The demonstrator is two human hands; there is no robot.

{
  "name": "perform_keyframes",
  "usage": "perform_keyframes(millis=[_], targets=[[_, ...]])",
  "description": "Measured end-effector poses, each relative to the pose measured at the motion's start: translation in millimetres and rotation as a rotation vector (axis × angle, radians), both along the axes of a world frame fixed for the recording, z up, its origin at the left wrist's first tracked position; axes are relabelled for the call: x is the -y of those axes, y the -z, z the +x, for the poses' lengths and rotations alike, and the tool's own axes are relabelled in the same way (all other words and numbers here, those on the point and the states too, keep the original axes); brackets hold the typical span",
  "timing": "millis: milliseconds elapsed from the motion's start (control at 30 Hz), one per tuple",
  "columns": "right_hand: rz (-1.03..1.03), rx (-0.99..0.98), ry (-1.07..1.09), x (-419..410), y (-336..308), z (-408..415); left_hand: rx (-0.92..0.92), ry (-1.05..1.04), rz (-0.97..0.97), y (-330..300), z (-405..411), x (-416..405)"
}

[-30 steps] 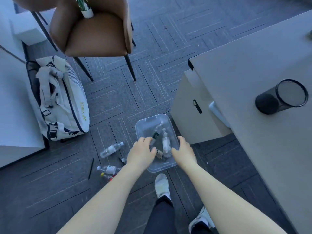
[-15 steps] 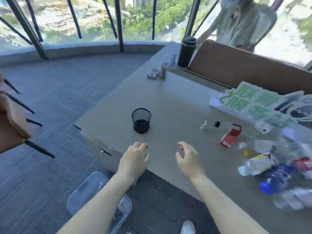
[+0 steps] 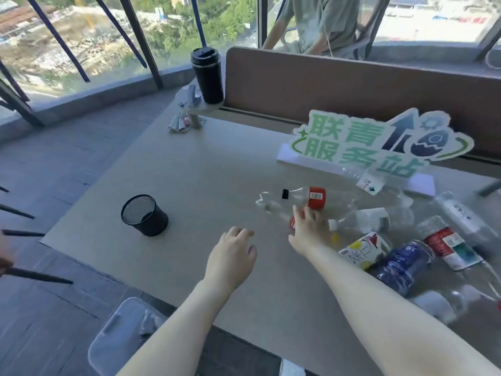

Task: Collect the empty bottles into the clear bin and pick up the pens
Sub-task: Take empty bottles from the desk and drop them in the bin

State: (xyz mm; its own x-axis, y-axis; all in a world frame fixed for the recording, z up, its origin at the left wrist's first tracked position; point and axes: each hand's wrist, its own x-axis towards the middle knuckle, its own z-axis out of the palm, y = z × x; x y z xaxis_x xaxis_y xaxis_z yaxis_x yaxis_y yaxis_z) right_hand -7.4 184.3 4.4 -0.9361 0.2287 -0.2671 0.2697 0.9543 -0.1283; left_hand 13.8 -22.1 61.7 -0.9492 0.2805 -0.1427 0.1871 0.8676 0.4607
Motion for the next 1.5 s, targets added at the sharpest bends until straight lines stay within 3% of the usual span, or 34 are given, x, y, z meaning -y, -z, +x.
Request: perform_keyframes(millis=[200, 333, 433, 733, 900, 1000, 1200, 1500], targets=[[-0.119, -0.008, -0.021, -4, 8, 0, 0.020, -0.055, -0.055, -2, -8, -12], [-0.415, -0.250, 0.239, -13, -22, 9, 0.019, -0.035, -0.080, -5, -32, -23], [-0.537, -0.374, 0.423, -32, -44, 23, 0.009, 0.070, -0.106, -6, -61, -55], [-0.594, -0.523, 0.805, -75, -53, 71, -0.072, 0.491, -0.266, 38, -133, -192], [-0.620, -0.530, 0.932, -76, -39, 86, -0.067, 0.564, -0.410, 73, -139, -203], [-0.625, -0.527, 0.926, -69, -41, 87, 0.001, 0.465, -0.320, 76, -129, -181], [-0.681, -0.533, 0.782, -54, -60, 60, 0.099, 0.069, -0.028, 33, -106, -122], [-0.921, -0.430, 0.293, 66, -80, 9, -0.137, -0.436, 0.111, -32, -55, 45]])
